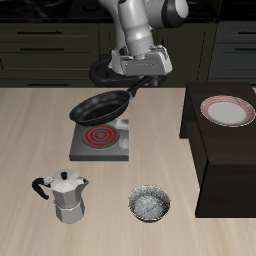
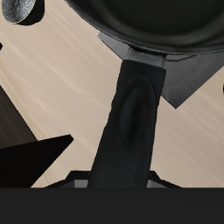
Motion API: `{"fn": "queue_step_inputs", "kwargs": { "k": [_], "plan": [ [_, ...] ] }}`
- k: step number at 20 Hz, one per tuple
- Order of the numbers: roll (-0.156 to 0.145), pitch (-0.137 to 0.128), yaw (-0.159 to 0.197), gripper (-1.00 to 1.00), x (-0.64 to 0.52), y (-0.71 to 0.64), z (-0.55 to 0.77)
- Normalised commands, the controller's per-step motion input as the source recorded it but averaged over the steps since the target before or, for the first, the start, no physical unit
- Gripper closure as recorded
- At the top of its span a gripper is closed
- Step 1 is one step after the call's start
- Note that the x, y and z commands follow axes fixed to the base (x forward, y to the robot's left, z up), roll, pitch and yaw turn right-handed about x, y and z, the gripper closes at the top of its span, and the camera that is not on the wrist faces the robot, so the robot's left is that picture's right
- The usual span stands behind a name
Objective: Place the frypan on the top layer of the shelf and place the moka pot on the stove
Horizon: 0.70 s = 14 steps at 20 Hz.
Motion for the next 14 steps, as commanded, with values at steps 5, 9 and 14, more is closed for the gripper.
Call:
{"fn": "queue_step_inputs", "kwargs": {
  "k": [5,9,14],
  "plan": [
    [0.034,0.085,0.156,1.00,0.19,-0.27,0.29],
    [-0.050,0.077,0.172,1.00,0.22,-0.28,0.19],
    [-0.124,0.017,0.193,1.00,0.22,-0.26,0.15]
  ]
}}
